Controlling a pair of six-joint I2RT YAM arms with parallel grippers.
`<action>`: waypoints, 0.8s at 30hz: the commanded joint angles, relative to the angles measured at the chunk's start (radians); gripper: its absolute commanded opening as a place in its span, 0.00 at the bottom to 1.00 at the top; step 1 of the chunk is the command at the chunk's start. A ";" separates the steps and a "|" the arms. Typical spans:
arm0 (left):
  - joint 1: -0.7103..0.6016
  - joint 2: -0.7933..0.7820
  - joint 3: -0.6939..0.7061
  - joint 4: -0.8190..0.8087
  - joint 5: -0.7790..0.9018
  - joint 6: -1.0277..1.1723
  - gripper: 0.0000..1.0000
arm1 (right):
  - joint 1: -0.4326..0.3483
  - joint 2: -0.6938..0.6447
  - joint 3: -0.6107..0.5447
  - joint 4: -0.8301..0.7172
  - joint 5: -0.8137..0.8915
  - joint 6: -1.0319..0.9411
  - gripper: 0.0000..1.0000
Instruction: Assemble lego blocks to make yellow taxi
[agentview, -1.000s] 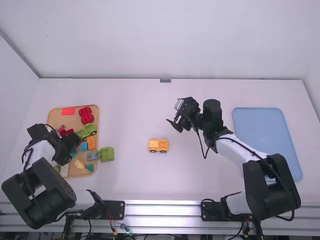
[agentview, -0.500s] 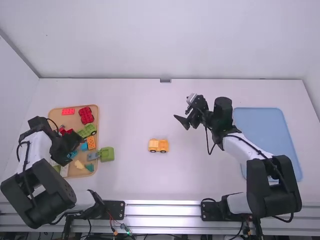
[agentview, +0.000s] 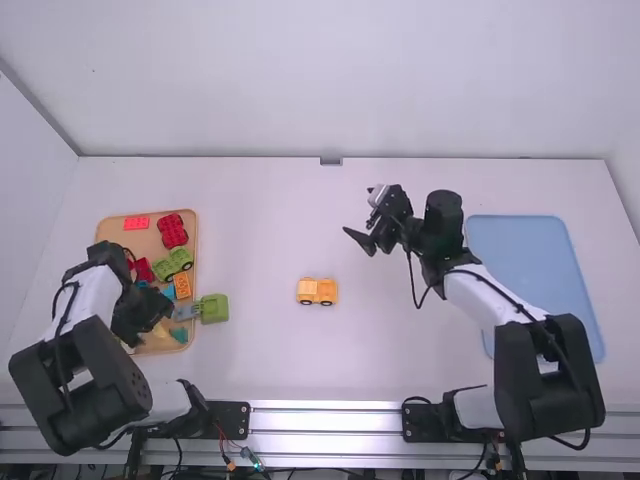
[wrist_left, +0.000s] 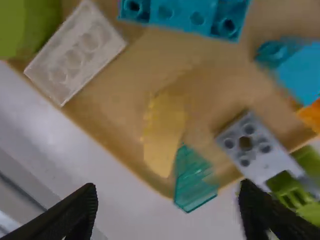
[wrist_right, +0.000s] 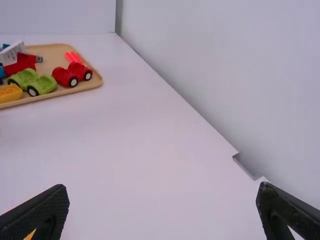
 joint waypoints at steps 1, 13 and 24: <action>0.021 -0.013 -0.003 -0.023 -0.078 -0.017 0.69 | 0.014 -0.036 0.034 0.016 -0.006 -0.007 0.99; 0.024 0.028 -0.035 0.084 -0.011 -0.050 0.69 | 0.048 -0.038 0.048 0.068 -0.002 -0.005 0.99; 0.021 0.162 -0.044 0.145 -0.006 -0.078 0.75 | 0.040 -0.045 0.048 0.100 0.001 -0.005 0.99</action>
